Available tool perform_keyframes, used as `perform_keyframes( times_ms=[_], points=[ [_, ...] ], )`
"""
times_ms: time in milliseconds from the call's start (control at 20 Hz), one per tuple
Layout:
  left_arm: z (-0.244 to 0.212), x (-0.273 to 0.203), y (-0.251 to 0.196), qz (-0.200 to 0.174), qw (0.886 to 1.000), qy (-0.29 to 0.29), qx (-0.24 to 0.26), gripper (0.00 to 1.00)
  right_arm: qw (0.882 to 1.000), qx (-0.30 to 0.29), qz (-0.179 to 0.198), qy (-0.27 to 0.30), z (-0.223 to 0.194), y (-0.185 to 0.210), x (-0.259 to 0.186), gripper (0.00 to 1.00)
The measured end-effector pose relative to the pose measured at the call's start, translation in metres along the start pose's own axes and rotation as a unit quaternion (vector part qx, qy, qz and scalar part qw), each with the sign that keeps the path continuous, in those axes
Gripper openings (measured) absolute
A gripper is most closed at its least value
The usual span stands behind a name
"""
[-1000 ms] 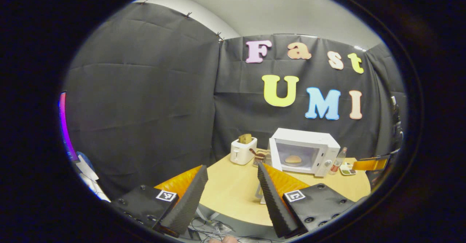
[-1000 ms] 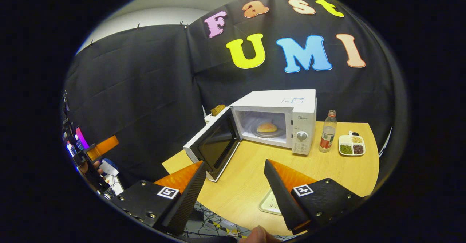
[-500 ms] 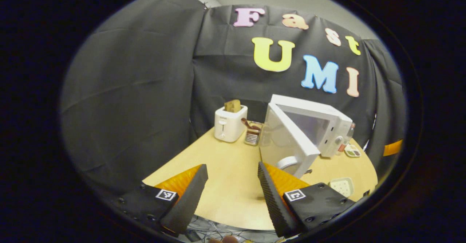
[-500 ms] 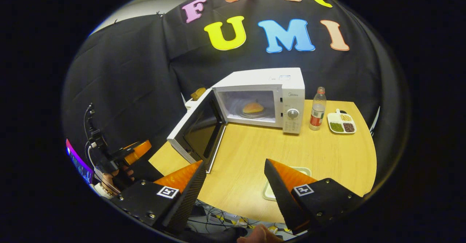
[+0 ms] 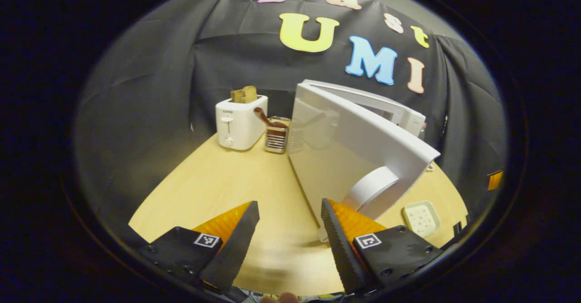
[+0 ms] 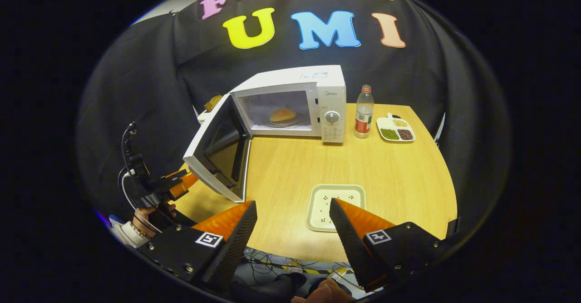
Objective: Open the microwave oven with the left hand, put the food in, and close the microwave oven.
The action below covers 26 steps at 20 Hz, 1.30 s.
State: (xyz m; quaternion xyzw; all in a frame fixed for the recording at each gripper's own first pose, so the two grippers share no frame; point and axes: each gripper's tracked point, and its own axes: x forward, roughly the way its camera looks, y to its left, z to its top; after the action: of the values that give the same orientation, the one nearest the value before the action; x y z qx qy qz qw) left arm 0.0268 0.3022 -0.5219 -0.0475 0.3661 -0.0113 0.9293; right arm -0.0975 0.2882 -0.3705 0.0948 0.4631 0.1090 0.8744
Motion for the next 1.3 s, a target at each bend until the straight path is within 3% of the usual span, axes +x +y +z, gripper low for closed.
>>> perform_keyframes(
  times_ms=[450,650,700,750,1150,1300],
  points=[
    [0.068,0.073,-0.095,-0.087,0.995,-0.026,0.035,0.92,0.999,0.037,-0.030,0.005,-0.001,-0.027,-0.003,0.98],
    [0.083,0.111,-0.116,-0.106,0.992,-0.031,0.055,0.93,0.997,0.055,-0.052,0.007,-0.002,-0.047,-0.003,0.98],
    [0.087,0.118,-0.123,-0.113,0.992,-0.032,0.055,0.87,0.996,0.062,-0.057,0.011,-0.003,-0.052,-0.001,0.98],
    [0.091,0.125,-0.128,-0.117,0.991,-0.033,0.058,0.98,0.996,0.069,-0.063,0.014,-0.004,-0.057,0.000,0.98],
    [0.118,0.180,-0.172,-0.155,0.984,-0.052,0.077,0.98,0.989,0.119,-0.093,0.009,-0.008,-0.079,0.007,0.99],
    [0.130,0.197,-0.180,-0.159,0.982,-0.062,0.079,0.87,0.987,0.124,-0.103,0.021,-0.018,-0.081,0.006,0.99]
  ],
)
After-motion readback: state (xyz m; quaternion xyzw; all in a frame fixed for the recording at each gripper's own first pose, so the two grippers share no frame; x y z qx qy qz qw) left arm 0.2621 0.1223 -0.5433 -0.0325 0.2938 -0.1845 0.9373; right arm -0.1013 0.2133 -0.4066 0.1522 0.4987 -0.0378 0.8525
